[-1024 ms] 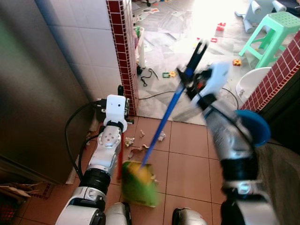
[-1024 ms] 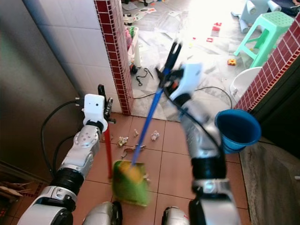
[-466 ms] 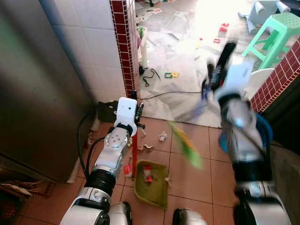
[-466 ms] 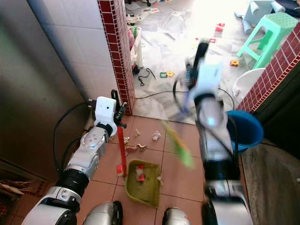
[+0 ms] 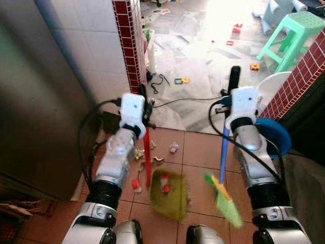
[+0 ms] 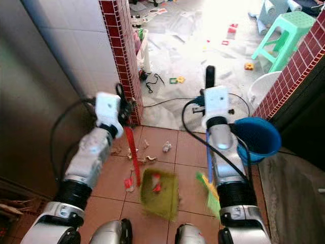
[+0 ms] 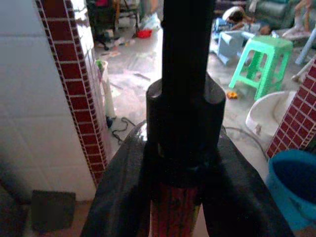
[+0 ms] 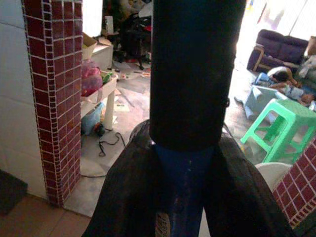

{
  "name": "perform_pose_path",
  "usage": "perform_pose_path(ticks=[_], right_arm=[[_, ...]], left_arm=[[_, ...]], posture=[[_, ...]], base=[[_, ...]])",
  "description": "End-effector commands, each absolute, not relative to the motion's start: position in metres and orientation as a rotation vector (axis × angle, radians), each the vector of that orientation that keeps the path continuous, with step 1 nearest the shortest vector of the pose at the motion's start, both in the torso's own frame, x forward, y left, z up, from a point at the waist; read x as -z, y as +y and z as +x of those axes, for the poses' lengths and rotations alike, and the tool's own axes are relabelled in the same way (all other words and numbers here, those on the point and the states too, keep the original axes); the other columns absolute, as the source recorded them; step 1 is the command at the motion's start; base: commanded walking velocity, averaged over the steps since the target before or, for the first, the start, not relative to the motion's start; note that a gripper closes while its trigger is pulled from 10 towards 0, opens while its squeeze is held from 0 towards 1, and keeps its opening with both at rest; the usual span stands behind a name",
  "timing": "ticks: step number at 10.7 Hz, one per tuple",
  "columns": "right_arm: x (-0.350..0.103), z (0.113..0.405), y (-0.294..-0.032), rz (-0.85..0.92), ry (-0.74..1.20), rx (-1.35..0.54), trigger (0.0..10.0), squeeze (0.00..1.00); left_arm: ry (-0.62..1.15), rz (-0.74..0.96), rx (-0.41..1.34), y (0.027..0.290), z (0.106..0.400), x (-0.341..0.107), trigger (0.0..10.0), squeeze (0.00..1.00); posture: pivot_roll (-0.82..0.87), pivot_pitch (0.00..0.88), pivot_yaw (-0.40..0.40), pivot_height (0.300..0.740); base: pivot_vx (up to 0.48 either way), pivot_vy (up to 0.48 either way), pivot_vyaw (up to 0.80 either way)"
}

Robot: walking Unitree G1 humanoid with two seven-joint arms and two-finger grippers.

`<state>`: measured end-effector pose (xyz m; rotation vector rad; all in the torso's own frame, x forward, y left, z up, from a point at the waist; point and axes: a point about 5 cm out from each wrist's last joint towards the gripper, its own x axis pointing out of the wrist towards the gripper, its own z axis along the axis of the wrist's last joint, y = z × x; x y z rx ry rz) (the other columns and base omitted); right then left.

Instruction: Sweep floor

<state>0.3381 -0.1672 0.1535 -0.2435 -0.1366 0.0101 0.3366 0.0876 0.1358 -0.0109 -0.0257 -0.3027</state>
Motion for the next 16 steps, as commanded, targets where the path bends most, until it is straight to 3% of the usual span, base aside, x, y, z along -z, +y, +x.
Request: perform_pose_path(ticks=[1,4,7,11,16], right_arm=[[-0.166,0.341,-0.162,-0.262,-0.199,-0.013,10.0,0.0],[-0.155,0.339,-0.161,-0.279,-0.163,-0.002,10.0,0.0],[-0.15,0.338,-0.154,-0.225,-0.134,-0.007,10.0,0.0],[-0.141,0.345,-0.148,0.094,0.012,-0.005,10.0,0.0],[-0.18,0.349,-0.125,0.354,-0.072,-0.138,10.0,0.0]], left_arm=[[-0.067,-0.013,0.285,0.094,0.336,-0.147,10.0,0.0],[-0.012,0.092,0.277,0.106,0.331,-0.13,10.0,0.0],[0.069,0.126,0.28,0.1,0.331,-0.107,10.0,0.0],[0.108,0.096,0.28,0.083,0.334,-0.095,10.0,0.0],[0.14,0.067,0.255,0.08,0.333,-0.085,10.0,0.0]], posture=[[-0.04,0.084,0.049,0.74],[-0.04,0.091,0.045,0.74],[-0.04,0.084,0.047,0.74],[-0.06,0.084,0.059,0.74],[-0.07,0.077,0.057,0.74]], base=[[0.0,0.0,0.0],[0.0,0.0,0.0],[0.0,0.0,0.0],[0.0,0.0,0.0],[0.0,0.0,0.0]])
